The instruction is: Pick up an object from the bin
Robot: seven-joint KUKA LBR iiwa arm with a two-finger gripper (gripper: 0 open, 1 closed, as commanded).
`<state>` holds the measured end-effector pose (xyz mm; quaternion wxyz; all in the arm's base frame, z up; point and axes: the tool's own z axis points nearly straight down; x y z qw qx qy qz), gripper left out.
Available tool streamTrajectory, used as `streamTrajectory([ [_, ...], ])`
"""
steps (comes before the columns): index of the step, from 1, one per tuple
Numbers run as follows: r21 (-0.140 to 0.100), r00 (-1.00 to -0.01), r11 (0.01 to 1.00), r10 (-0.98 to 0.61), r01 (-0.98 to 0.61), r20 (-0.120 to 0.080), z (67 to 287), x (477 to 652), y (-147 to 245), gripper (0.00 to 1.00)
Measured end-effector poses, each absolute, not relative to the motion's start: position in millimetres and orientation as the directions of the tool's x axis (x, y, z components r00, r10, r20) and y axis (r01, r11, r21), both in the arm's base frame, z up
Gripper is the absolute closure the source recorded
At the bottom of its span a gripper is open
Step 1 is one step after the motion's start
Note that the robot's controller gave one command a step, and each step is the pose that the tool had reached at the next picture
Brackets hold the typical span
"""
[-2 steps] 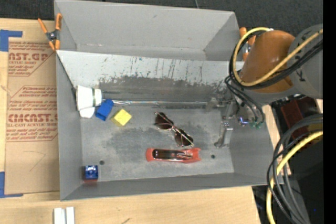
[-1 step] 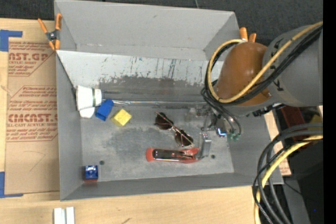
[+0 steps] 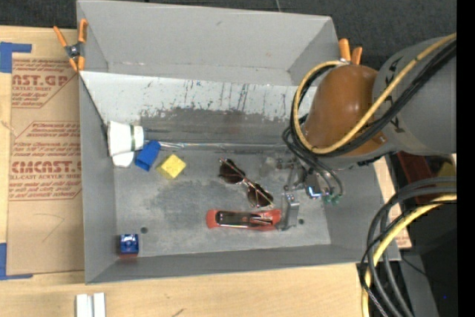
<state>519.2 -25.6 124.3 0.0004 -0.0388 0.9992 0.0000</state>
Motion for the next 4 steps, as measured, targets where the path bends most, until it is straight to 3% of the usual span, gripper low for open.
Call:
streamTrajectory([
  [1, 0.002, -1.0, 1.0, -0.031, -0.031, 0.003, 121.2, 512.7, -19.3, 0.0],
  [2, 0.002, -0.997, 0.997, 0.079, 0.079, -0.004, 75.8, 505.7, -11.0, 0.0],
  [3, 0.002, -0.998, 0.998, 0.058, 0.058, 0.0, 70.9, 493.6, -15.8, 1.0],
  [4, 0.002, -0.998, 0.998, 0.058, 0.058, 0.0, 70.7, 493.6, -15.8, 1.0],
])
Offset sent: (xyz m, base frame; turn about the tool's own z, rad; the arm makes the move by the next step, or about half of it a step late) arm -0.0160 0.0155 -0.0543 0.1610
